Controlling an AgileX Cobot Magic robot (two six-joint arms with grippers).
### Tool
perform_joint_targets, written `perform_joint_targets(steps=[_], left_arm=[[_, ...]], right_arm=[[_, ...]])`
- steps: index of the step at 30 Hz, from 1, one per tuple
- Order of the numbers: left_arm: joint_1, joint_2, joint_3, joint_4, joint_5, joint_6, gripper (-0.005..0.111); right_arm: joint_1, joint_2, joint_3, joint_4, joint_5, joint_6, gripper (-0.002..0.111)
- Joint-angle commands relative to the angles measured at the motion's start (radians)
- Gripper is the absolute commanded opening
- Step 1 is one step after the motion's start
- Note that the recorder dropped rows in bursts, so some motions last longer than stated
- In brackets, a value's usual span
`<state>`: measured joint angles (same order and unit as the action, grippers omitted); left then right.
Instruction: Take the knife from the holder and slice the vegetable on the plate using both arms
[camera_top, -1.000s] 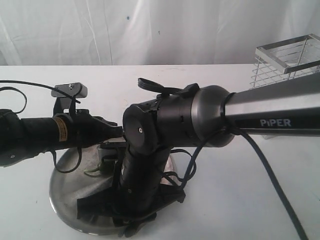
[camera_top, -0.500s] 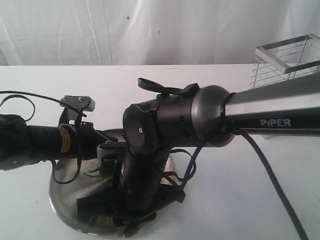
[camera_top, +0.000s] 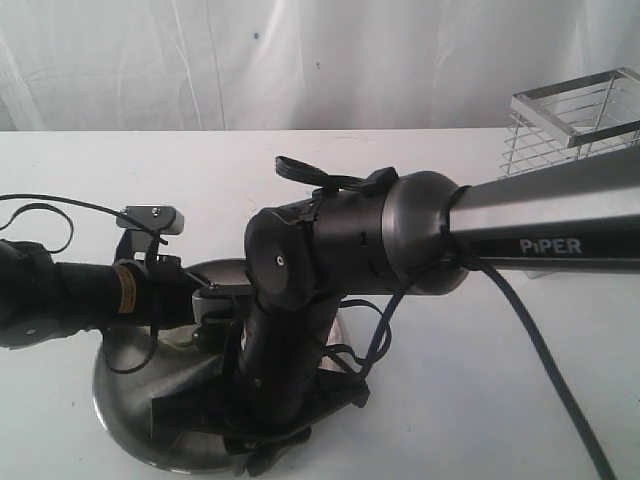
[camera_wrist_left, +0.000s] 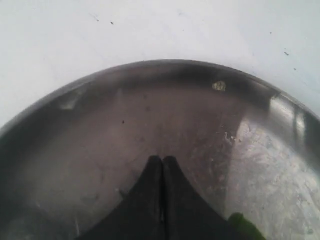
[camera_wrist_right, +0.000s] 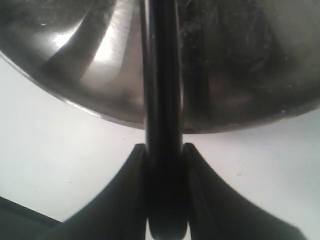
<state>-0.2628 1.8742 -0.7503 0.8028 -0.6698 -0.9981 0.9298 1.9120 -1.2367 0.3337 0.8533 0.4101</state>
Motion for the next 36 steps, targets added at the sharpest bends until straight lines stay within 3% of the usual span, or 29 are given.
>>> perform_joint_targets(steps=[1, 8, 21, 27, 36], left_arm=[[0.076, -0.082, 0.009, 0.069, -0.108, -0.123, 0.000], [0.081, -0.052, 0.009, 0.277, -0.278, -0.164, 0.000], [0.081, 0.093, 0.023, 0.283, -0.189, -0.173, 0.000], [0.081, 0.151, 0.023, 0.267, -0.010, -0.198, 0.000], [0.081, 0.162, 0.023, 0.272, -0.097, -0.199, 0.000]], right_arm=[[-0.004, -0.001, -0.006, -0.011, -0.002, 0.008, 0.000], [-0.004, -0.001, -0.006, -0.011, -0.004, 0.008, 0.000], [-0.004, -0.001, -0.006, -0.011, -0.004, 0.008, 0.000], [-0.004, -0.001, -0.006, -0.011, 0.019, 0.008, 0.000], [-0.004, -0.008, -0.006, -0.023, 0.171, -0.006, 0.000]])
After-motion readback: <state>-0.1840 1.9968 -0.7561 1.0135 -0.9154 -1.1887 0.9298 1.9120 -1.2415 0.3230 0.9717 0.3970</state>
